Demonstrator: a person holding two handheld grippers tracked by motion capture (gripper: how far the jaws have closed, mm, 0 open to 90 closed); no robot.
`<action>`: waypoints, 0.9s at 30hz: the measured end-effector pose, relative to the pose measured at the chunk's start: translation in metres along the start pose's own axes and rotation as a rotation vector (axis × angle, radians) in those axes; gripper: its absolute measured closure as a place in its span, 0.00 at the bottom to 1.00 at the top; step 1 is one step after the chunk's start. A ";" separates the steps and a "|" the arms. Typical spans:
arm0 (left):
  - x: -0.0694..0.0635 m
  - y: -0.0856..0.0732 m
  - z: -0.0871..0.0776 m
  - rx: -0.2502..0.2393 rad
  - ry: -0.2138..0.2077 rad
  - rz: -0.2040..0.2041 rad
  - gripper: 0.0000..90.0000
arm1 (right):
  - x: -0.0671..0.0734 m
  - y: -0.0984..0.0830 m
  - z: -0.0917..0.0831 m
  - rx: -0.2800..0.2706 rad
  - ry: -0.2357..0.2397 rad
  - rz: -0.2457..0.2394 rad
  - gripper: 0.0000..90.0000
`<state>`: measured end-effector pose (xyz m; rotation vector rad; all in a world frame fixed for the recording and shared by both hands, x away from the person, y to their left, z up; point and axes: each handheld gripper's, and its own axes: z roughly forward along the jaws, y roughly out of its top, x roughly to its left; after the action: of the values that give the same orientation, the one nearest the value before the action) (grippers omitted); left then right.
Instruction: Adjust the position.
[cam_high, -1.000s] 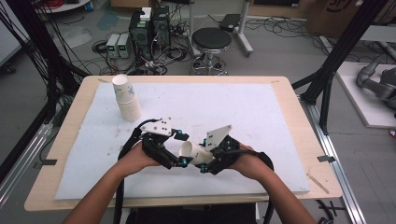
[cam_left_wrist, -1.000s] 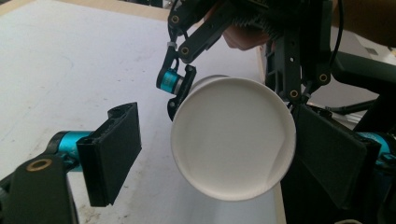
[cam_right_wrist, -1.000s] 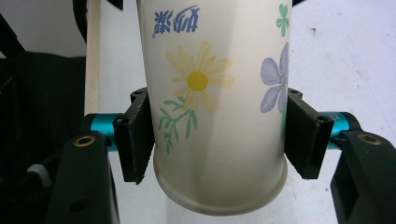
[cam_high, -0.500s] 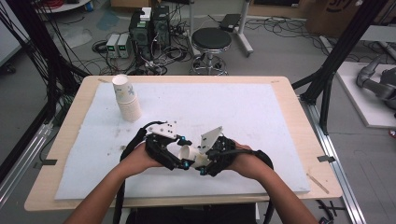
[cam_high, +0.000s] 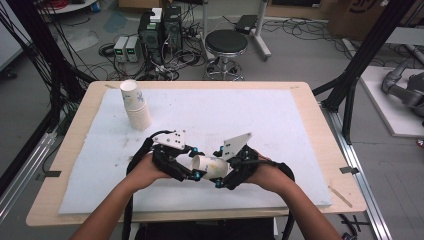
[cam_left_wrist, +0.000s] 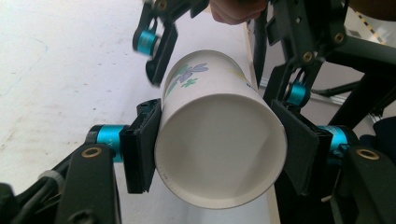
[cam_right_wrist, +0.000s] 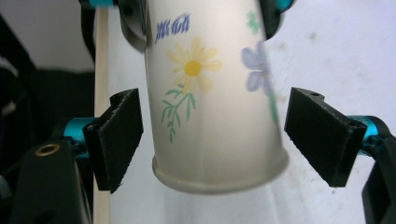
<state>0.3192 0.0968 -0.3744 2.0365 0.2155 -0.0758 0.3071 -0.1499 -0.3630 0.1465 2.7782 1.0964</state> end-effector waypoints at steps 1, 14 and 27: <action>0.000 -0.002 -0.002 -0.022 0.001 -0.002 0.41 | -0.001 -0.002 -0.002 -0.028 -0.004 0.015 0.22; 0.001 -0.023 -0.009 -0.168 0.029 -0.043 0.40 | 0.000 -0.030 -0.025 -0.304 -0.082 0.117 0.22; -0.003 -0.037 -0.007 -0.268 0.053 -0.039 0.40 | 0.009 -0.065 -0.019 -0.405 -0.112 0.202 0.22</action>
<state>0.3090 0.1192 -0.4029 1.7687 0.2836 -0.0165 0.2930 -0.2085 -0.3944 0.4296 2.4231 1.6177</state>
